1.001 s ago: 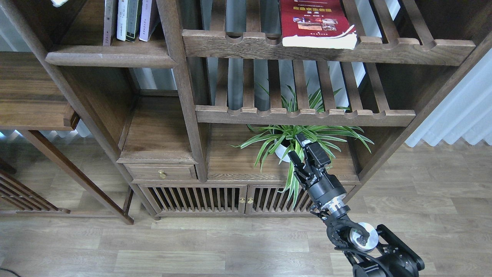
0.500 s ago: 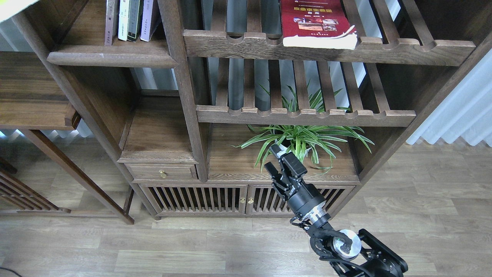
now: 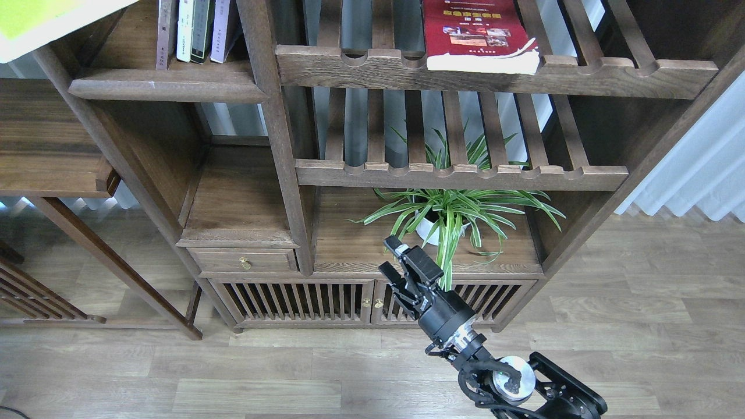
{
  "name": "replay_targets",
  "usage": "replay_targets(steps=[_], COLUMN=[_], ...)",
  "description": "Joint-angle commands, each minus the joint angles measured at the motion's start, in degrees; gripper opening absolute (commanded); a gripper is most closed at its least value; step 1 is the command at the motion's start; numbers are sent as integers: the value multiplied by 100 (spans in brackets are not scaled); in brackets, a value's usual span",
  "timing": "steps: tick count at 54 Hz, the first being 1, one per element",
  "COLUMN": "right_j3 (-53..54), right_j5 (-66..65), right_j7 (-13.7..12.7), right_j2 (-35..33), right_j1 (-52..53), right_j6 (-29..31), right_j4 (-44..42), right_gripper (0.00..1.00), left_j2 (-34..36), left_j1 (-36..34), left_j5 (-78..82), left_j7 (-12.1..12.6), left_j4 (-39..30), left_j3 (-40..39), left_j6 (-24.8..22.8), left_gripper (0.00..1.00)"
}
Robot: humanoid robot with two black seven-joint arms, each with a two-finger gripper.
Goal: Organize books on shelf
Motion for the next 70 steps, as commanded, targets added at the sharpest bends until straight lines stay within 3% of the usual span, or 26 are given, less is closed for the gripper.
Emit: replay_targets(steps=[1, 17, 37, 53, 70], right_j3=[-75, -286, -294, -303, -470], right_j5=[1, -35, -122, -122, -122], right_j7=[-1, -1, -45, -53, -53], right_j2=[0, 0, 0, 0, 0], right_j1=[5, 5, 13, 5, 40], right_j6=[0, 0, 0, 0, 0], right_j4=[5, 31, 23, 14, 5], right_gripper=[87, 87, 87, 88, 90], left_j2=[-29, -459, -1496, -2120, -2639], left_j1=[18, 10, -149, -623, -1062], left_j5=[129, 454, 1307, 1755, 2247], left_j7=[-17, -44, -96, -211, -219], left_j4=[137, 322, 568, 1007, 1552], left_j3=[59, 41, -99, -73, -3], left_j6=[0, 277, 1341, 1719, 1772], left_gripper=[1, 2, 2, 2, 2])
